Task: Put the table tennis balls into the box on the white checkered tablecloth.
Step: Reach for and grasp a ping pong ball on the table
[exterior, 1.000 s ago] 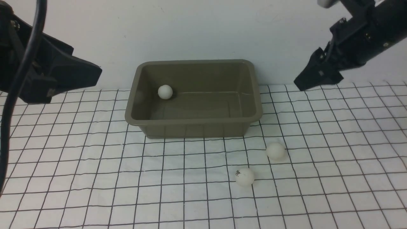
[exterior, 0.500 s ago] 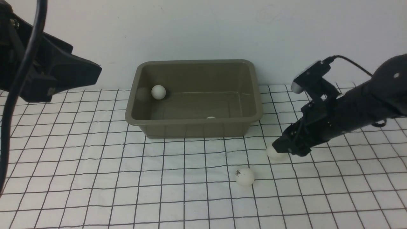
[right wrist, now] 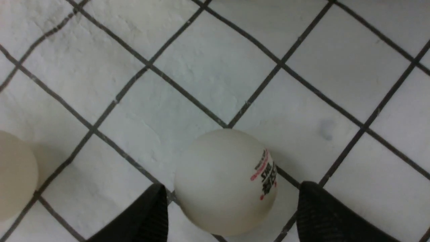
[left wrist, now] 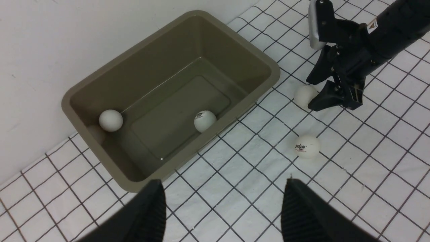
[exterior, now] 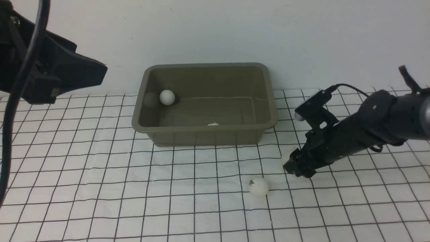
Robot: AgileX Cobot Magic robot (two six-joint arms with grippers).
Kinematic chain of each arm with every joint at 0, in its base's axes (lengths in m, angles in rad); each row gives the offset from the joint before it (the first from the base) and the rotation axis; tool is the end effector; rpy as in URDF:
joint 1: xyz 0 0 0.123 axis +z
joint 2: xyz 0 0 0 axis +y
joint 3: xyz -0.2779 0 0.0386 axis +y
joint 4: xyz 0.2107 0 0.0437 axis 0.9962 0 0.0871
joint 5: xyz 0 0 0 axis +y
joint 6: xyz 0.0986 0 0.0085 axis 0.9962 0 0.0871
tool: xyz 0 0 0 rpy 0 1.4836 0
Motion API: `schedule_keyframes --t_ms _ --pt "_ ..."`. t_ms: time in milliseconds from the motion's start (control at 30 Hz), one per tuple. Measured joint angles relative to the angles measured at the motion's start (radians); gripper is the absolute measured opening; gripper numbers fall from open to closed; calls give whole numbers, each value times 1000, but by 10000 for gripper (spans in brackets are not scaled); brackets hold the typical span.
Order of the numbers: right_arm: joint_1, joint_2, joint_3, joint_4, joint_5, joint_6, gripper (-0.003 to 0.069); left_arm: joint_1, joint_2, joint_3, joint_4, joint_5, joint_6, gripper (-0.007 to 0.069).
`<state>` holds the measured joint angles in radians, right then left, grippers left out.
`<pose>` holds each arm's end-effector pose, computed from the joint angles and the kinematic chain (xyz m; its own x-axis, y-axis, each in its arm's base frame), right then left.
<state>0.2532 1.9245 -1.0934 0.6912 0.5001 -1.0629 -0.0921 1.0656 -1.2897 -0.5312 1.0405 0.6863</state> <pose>0.3272 0.1160 0.1584 -0.6464 -0.5816 -0.4939 -0.6988 0.7111 0.0771 0.1604 -0.0583 0.4195 -0.3998 0.3866 -0.8311 0.6297 0.7747 0.0575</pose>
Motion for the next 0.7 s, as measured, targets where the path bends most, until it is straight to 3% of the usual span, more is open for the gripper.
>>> schedule_keyframes --t_ms 200,233,500,700 --pt "0 7 -4 48 -26 -31 384 0 0 0 0 -2 0 415" --pt "0 7 -5 65 -31 -45 344 0 0 0 0 -2 0 415" --pt "-3 -13 -5 76 -48 -48 341 0 0 0 0 -3 0 415" --pt "-52 -165 -8 77 -61 -30 341 0 0 0 0 -3 0 415"
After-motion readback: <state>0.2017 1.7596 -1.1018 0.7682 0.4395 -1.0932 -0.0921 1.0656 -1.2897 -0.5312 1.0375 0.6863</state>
